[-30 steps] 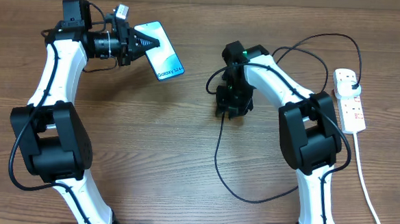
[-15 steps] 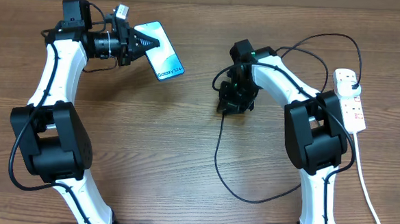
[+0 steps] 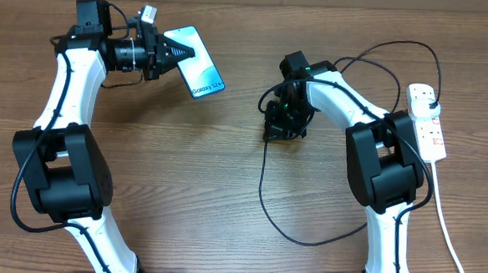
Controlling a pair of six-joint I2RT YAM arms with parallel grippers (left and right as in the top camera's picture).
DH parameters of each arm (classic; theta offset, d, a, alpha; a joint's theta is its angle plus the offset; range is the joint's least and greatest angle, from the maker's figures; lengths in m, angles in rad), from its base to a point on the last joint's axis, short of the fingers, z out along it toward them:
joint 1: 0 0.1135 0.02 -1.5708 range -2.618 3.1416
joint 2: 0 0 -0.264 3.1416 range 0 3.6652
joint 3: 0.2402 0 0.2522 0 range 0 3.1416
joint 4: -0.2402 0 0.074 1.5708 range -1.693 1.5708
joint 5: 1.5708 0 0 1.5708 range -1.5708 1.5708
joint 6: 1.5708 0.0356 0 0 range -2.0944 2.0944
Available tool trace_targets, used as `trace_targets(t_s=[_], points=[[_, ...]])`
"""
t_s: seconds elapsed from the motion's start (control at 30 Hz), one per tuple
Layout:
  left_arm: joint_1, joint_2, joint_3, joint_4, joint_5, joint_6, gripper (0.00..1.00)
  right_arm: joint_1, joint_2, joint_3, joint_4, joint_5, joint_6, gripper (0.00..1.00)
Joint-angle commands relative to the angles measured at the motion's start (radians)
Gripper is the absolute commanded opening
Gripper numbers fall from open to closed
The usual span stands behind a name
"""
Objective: Plug charger to phone and switch on socket
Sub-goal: 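Lift the cable tip with the right gripper toward the phone's bottom port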
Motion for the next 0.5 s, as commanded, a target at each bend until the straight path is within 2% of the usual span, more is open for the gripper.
trace_targets(t_s=[0.0,0.23,0.47], points=[[0.003,-0.021,0.022,0.000,0.030,0.000,0.04,0.009,-0.021,-0.029,0.014,0.000,-0.074,0.04],[0.003,-0.021,0.022,-0.015,0.038,0.002,0.04,0.009,-0.259,-0.029,0.006,-0.124,-0.183,0.04],[0.001,-0.021,0.022,-0.014,0.163,0.058,0.04,0.010,-0.529,-0.029,-0.043,-0.201,-0.263,0.04]])
